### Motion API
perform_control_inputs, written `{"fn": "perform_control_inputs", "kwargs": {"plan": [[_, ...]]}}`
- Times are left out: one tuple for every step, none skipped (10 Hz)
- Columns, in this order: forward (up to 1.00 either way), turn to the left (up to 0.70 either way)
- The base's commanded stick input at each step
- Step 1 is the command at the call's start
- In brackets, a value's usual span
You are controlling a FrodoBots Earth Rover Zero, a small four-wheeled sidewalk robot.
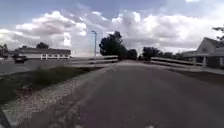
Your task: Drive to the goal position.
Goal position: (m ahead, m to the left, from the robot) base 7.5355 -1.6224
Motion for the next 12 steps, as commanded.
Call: {"fn": "perform_control_inputs", "kwargs": {"plan": [[0.70,0.00],[0.70,0.00],[0.70,-0.12],[0.70,-0.35],[0.70,-0.35],[0.70,-0.35],[0.70,-0.35],[0.70,-0.35],[0.70,-0.35],[0.70,-0.35],[0.70,-0.35],[0.70,-0.35]]}}
